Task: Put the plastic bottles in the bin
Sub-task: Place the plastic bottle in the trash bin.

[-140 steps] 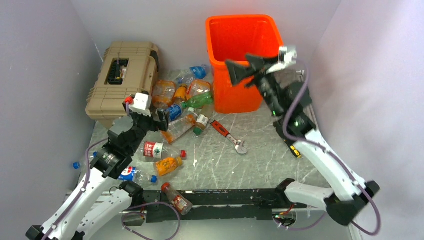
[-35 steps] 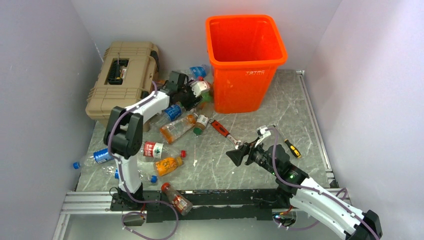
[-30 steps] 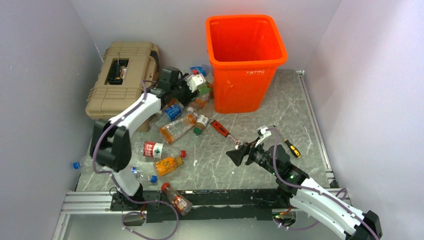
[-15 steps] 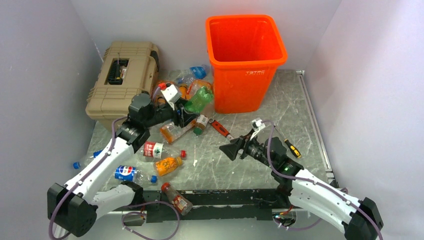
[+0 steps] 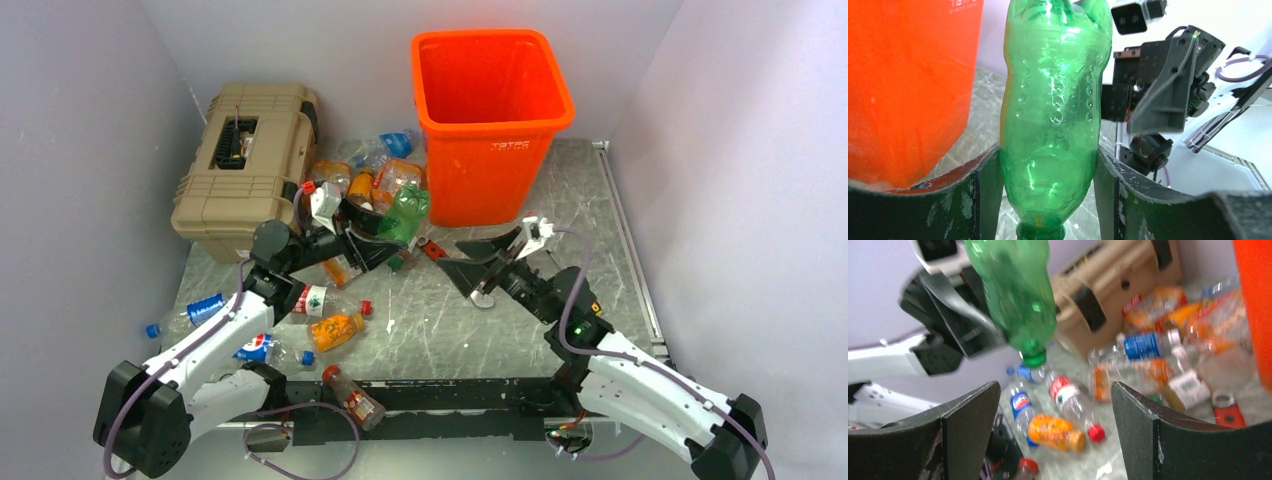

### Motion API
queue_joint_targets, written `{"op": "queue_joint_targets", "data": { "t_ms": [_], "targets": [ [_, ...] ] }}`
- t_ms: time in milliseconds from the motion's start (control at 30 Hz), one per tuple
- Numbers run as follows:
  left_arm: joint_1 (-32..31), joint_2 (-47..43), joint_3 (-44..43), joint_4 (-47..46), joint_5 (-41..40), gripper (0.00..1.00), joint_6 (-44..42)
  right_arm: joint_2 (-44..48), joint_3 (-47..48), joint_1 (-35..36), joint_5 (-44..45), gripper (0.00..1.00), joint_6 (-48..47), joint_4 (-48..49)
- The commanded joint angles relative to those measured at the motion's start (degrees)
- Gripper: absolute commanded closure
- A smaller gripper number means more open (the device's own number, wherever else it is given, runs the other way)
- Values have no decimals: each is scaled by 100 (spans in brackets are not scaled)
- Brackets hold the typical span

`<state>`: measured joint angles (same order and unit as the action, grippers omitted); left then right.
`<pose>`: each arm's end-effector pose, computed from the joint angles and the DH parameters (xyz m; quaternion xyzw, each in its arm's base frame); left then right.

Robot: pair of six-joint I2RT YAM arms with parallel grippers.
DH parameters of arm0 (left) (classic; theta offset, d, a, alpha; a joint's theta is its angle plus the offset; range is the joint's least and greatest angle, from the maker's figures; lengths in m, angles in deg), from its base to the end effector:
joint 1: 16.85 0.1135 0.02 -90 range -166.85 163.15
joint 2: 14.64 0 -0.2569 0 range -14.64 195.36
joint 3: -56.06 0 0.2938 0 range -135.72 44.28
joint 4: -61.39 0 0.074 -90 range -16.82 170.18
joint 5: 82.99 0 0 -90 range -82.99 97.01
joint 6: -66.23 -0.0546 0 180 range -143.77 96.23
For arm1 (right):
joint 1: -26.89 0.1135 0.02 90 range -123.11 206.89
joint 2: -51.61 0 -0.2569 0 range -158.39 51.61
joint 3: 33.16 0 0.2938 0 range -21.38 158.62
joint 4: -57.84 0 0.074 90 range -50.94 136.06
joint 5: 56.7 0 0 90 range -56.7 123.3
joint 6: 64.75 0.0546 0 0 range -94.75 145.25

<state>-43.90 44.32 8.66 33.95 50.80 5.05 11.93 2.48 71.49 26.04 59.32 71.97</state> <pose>0.2362 -0.1630 0.3058 0.2889 0.5637 -0.5454 0.5489 0.1671 0.1745 0.2793 -0.1071 0.6337 0.5164 0.5659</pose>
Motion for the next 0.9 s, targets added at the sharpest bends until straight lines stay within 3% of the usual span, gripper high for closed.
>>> {"op": "queue_joint_targets", "data": {
  "t_ms": [0, 333, 500, 700, 867],
  "targets": [
    [-126, -240, -72, -854, 156, 64, 355, 253, 576, 223, 776, 13, -410, 895],
    [-363, -578, -51, -412, 13, 64, -95, -917, 2082, 394, -64, 1, -813, 584],
    [-411, -703, -92, -166, -56, 64, -306, -1381, 2474, 430, -604, 0, -734, 353],
    [-478, -678, -129, -104, -17, 64, -320, -1755, 2762, 491, -961, 1, -667, 283],
    [-608, -709, -139, 2, -55, 64, -430, -2000, 2904, 532, -976, 14, -547, 252]
  ]
}}
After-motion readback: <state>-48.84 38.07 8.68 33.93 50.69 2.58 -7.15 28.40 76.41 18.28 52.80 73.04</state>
